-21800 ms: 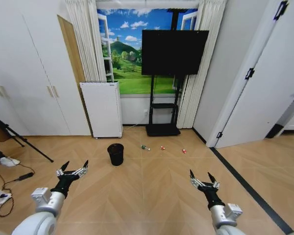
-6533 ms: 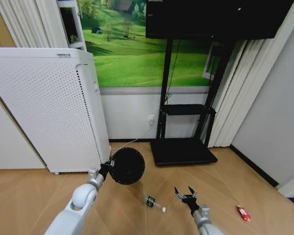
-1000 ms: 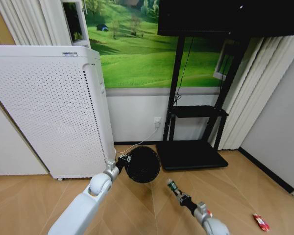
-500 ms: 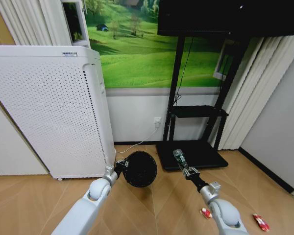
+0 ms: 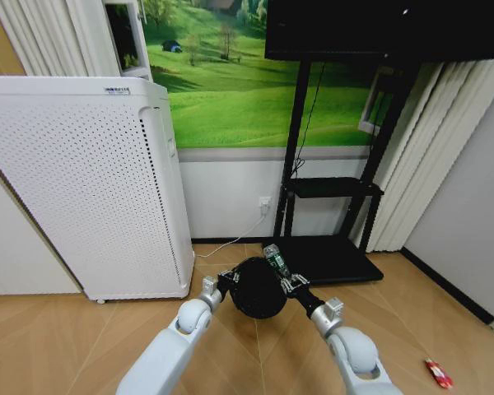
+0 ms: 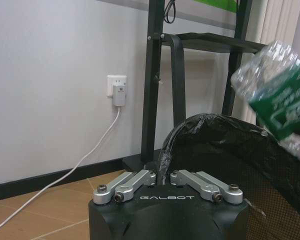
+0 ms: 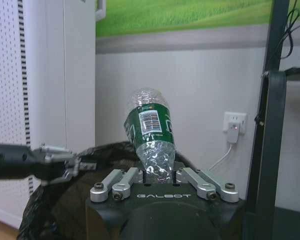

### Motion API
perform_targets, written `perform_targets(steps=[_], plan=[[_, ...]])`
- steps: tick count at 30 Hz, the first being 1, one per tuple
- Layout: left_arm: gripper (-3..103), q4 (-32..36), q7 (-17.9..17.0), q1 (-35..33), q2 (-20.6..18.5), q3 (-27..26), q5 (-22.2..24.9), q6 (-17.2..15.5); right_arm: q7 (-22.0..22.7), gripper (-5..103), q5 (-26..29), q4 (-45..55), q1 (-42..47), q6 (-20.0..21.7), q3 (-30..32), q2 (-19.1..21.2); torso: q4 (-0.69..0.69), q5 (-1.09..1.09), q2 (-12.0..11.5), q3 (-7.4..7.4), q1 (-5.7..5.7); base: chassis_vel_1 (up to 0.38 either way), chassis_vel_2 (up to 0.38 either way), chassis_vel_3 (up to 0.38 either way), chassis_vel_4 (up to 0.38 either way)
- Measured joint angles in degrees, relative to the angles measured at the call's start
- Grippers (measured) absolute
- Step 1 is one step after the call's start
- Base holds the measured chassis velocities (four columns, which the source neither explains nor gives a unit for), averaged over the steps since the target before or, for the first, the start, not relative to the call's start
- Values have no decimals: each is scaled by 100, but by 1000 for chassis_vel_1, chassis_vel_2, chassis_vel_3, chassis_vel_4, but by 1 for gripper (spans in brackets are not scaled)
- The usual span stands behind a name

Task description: Pick up the trash bin and place the garbage on the floor into it.

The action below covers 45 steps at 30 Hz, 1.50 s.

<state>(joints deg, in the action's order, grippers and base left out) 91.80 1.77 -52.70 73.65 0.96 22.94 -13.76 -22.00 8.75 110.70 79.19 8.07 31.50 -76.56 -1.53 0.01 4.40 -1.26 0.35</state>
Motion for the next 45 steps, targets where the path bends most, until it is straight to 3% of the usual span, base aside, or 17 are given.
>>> perform_targets(steps=[2,4,6,7,8,10,11,15,18,19,20,24,31,34,45], plan=[[7,-30,1,30,38,18,-12,4,-8,33,-89,-164,0,-69,-33,10,-1,0,0,0,0,0,0,0,0],[7,-34,1,39,41,22,-12,4,-10,33,-107,-234,-13,-100,-37,14,0,0,0,0,0,0,0,0,0],[7,-34,0,59,33,32,-8,4,-17,44,-122,-352,-58,-149,-44,28,0,0,0,0,0,0,0,0,0],[7,-34,0,59,33,32,-8,4,-17,44,-122,-352,-58,-149,-44,28,0,0,0,0,0,0,0,0,0],[7,-35,-2,71,16,40,1,4,-20,54,-118,-393,-80,-167,-49,42,1,0,0,0,0,0,0,0,0],[7,-35,-3,76,9,42,5,4,-22,54,-115,-400,-85,-172,-50,46,1,0,0,0,0,0,0,0,0],[7,-35,-17,101,-10,50,18,-3,-29,65,-84,-407,-96,-192,-49,56,1,0,0,0,0,0,0,0,0],[7,-52,-23,122,-17,63,28,-12,-46,71,-47,-407,-98,-210,-43,67,1,0,0,0,0,0,0,0,0],[7,-103,-27,148,-8,91,27,-13,-50,87,-31,-409,-83,-290,-11,61,1,-1,0,0,0,0,0,0,0],[7,-103,-27,148,-8,91,27,-13,-50,87,-31,-409,-83,-290,-11,61,1,-1,0,0,0,0,0,0,0],[7,-117,-27,155,3,105,22,-13,-33,97,2,-387,-60,-308,23,47,0,0,0,0,0,0,0,0,0],[7,-117,-26,154,1,102,20,-13,116,100,105,-271,-27,-310,134,26,0,0,0,0,0,0,0,0,0],[7,80,-27,-32,-233,-178,48,-14,895,100,389,-100,70,-157,399,-9,0,-1,0,0,0,0,0,0,0],[7,303,-23,-275,-374,-532,81,-25,1354,100,436,-318,196,-162,538,-55,1,0,0,0,0,0,0,0,0],[7,847,-11,-821,-554,-1218,128,-74,1661,100,504,-797,650,-441,608,-97,0,-1,0,0,0,0,0,0,0]])
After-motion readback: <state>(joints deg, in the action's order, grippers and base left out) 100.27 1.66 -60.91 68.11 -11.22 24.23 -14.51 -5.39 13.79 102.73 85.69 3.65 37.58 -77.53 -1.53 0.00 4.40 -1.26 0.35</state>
